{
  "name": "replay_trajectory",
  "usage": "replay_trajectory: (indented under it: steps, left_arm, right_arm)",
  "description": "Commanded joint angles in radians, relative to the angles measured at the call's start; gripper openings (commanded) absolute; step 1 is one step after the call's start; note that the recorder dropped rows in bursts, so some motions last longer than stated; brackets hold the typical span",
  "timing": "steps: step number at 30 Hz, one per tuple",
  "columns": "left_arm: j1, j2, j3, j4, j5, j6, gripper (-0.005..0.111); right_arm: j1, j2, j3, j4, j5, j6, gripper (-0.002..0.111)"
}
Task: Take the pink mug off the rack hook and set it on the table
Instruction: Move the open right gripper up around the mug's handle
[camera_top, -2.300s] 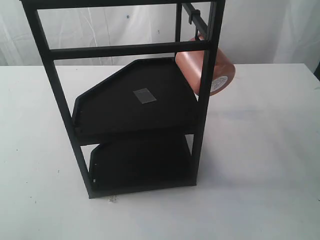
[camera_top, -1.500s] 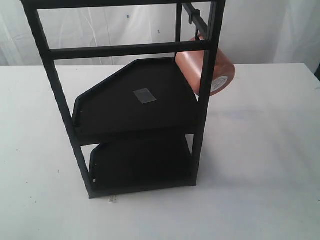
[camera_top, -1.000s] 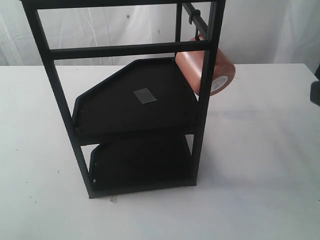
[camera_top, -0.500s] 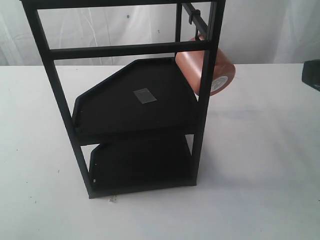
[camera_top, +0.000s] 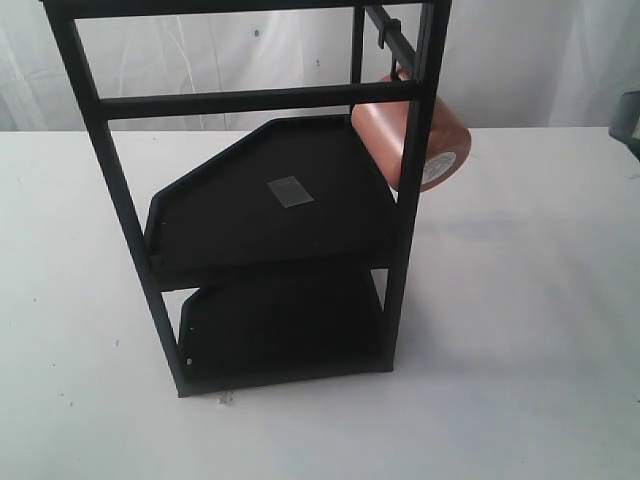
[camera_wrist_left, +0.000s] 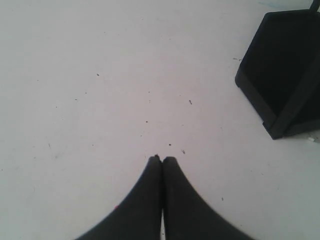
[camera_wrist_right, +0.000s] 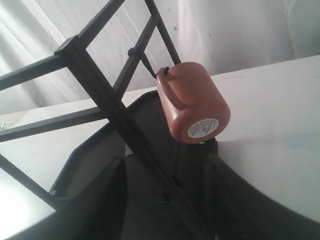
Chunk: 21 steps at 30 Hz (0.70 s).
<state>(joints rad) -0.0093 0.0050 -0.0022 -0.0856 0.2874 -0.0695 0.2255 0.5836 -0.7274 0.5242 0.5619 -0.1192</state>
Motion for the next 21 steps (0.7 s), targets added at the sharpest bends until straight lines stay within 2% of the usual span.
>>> replay_trajectory:
  steps: [1, 6, 10, 14, 17, 21]
  left_arm:
    - [-0.002, -0.005, 0.002, -0.007, -0.002, -0.001, 0.000]
    - [-0.002, -0.005, 0.002, -0.007, -0.002, -0.001, 0.000]
    - [-0.002, -0.005, 0.002, -0.007, -0.002, -0.001, 0.000]
    - [-0.002, -0.005, 0.002, -0.007, -0.002, -0.001, 0.000]
    - [-0.002, -0.005, 0.002, -0.007, -0.002, -0.001, 0.000]
    - [-0.002, -0.005, 0.002, -0.007, -0.002, -0.001, 0.000]
  right_arm:
    - [-0.005, 0.049, -0.009, -0.008, -0.043, -0.123, 0.046]
    - [-0.001, 0.198, -0.009, -0.153, -0.071, -0.217, 0.046]
    - [0.066, 0.244, -0.009, -0.312, -0.264, -0.312, 0.046]
    - [0.148, 0.280, -0.009, -0.360, -0.400, -0.425, 0.046]
    - [0.191, 0.335, -0.014, -0.416, -0.419, -0.437, 0.046]
    - [0.196, 0.418, -0.021, -0.457, -0.423, -0.467, 0.046]
